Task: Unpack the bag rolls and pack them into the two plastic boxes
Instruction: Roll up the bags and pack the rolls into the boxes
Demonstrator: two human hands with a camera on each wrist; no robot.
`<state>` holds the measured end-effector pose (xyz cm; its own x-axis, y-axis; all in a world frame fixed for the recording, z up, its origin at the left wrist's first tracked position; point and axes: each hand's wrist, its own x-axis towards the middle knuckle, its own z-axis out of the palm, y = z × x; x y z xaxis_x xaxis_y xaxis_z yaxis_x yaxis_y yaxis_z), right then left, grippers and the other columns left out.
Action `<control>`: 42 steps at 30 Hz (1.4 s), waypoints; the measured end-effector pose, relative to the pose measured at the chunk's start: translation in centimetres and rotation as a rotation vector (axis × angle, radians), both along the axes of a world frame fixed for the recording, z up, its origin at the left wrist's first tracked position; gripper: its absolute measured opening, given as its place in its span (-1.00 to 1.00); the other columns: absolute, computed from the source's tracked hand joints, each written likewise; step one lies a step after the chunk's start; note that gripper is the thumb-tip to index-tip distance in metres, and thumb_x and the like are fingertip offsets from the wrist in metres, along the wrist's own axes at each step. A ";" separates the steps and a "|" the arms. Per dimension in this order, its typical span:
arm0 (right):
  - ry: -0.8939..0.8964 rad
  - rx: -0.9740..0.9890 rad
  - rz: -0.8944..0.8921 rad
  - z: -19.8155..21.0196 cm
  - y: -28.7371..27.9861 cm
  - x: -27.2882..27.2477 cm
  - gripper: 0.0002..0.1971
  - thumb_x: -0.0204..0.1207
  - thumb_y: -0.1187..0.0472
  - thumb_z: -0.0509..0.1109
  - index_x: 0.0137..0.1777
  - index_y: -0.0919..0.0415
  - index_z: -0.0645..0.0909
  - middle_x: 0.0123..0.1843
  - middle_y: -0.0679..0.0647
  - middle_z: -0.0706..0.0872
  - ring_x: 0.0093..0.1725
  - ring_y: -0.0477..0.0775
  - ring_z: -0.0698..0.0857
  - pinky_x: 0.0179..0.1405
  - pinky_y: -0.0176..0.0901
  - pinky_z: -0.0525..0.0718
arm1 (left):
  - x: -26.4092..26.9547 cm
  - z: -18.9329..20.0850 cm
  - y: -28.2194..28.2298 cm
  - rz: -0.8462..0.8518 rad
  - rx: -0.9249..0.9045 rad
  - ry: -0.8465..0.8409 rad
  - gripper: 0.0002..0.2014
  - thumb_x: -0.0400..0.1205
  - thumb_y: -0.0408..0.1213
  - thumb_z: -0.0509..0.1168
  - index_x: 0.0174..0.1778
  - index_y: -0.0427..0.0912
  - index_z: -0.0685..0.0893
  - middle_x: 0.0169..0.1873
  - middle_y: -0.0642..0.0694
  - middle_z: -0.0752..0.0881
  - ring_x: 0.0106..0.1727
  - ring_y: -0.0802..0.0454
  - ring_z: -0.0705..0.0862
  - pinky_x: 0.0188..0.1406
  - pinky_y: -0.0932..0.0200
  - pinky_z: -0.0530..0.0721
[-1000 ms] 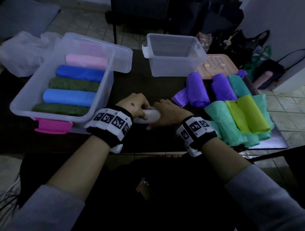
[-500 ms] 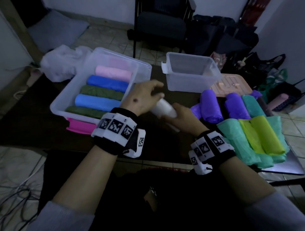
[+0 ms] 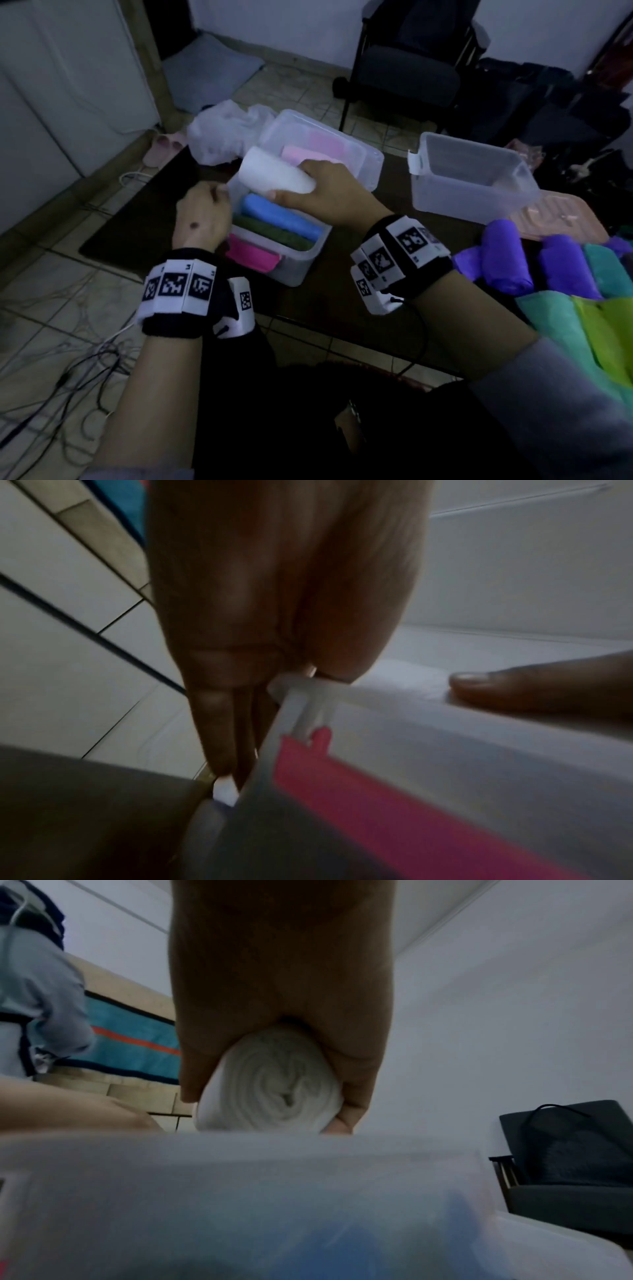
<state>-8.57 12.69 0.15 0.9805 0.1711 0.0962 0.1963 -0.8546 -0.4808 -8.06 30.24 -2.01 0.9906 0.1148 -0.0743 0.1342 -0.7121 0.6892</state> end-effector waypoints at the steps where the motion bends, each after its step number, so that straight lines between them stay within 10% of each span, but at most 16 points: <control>1: 0.030 -0.051 0.025 -0.3 0.7 0.3 -0.46 0.48 -0.21 0.36 0.17 0.29 0.56 -0.04 0.04 0.53 -0.08 -0.04 0.47 -0.36 -0.20 0.25 | 0.1 -0.4 0.2 -0.017 -0.017 0.049 -0.64 0.74 -0.25 -0.01 0.29 -0.38 0.54 0.30 -0.44 0.55 0.31 -0.35 0.51 0.21 -0.01 0.44; 13: -0.023 -0.239 0.061 -2.9 2.6 -0.2 -0.36 0.61 -0.20 0.15 0.58 0.16 0.27 0.45 0.20 0.41 0.41 0.24 0.41 0.33 0.17 0.45 | -0.5 -1.0 -0.3 0.083 -0.218 0.055 -0.46 0.68 0.11 0.06 0.35 -0.25 0.56 0.28 -0.31 0.59 0.29 -0.25 0.54 0.17 0.08 0.45; 17: 0.009 -0.169 0.176 -3.0 2.8 -0.2 -0.46 0.69 0.02 0.14 0.60 0.23 0.23 0.56 0.17 0.37 0.49 0.18 0.38 0.45 -0.06 0.31 | 0.1 -0.9 -0.4 0.161 -0.272 0.073 -0.52 0.62 0.09 0.17 0.15 -0.28 0.67 0.12 -0.29 0.66 -0.05 -0.13 0.57 -0.11 0.14 0.44; 20: 0.025 -0.032 0.160 -3.0 2.6 0.1 -0.45 0.69 0.07 0.16 0.63 0.21 0.16 0.56 0.17 0.40 0.48 0.17 0.44 0.39 -0.13 0.32 | 0.5 -0.8 -0.8 0.210 -0.277 0.082 -0.44 0.59 0.18 0.17 0.16 -0.28 0.67 0.18 -0.29 0.64 0.09 -0.21 0.61 0.00 0.10 0.49; 26: 0.032 0.132 0.150 -3.2 2.3 0.4 -0.50 0.69 0.10 0.17 0.59 0.17 0.19 0.44 0.22 0.53 0.34 0.23 0.57 0.32 0.06 0.48 | 0.6 -1.1 -1.2 0.256 -0.242 0.057 -0.40 0.55 0.25 0.16 0.18 -0.23 0.66 0.18 -0.26 0.65 0.18 -0.25 0.61 0.05 0.06 0.48; 29: 0.040 0.239 0.058 -3.4 2.5 0.5 -0.50 0.68 0.10 0.19 0.56 0.19 0.19 0.06 0.10 0.70 0.05 0.14 0.67 0.19 0.11 0.55 | 0.8 -1.1 -1.3 0.276 -0.244 0.065 -0.35 0.52 0.30 0.16 0.21 -0.21 0.66 0.22 -0.24 0.64 0.23 -0.23 0.59 0.07 0.06 0.47; 33: 0.143 0.340 -0.003 -3.5 2.3 1.2 -0.54 0.68 0.11 0.18 0.52 0.20 0.22 -0.32 -0.21 0.42 -0.30 -0.20 0.46 -0.01 -0.10 0.45 | 1.0 -1.4 -1.4 0.285 -0.237 0.049 -0.33 0.48 0.34 0.20 0.15 -0.22 0.68 0.19 -0.22 0.66 0.21 -0.21 0.60 0.03 0.09 0.45; 39: -0.071 -0.307 0.071 -3.7 2.9 0.7 -0.59 0.74 0.05 -0.02 0.52 0.11 0.35 0.38 0.13 0.57 0.34 0.20 0.48 0.26 0.06 0.42 | 1.3 -1.4 -1.6 0.298 -0.222 0.048 -0.51 0.47 0.22 0.29 -0.04 -0.18 0.69 0.01 -0.17 0.68 -0.06 -0.12 0.60 -0.14 0.13 0.44; 42: -0.050 -0.235 0.159 -4.2 3.0 0.5 -0.52 0.73 0.04 -0.02 0.57 0.26 0.29 0.46 0.22 0.52 0.41 0.23 0.51 0.36 0.10 0.45 | 1.6 -1.1 -1.5 0.294 -0.204 0.076 -0.52 0.49 0.18 0.31 0.05 -0.19 0.70 0.05 -0.18 0.68 0.05 -0.16 0.65 -0.11 0.13 0.47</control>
<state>-8.03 15.68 -4.10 0.9345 0.3461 0.0834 0.3556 -0.8979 -0.2594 -6.51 28.74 -3.09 0.9082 0.3689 -0.1974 0.3691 -0.4841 0.7933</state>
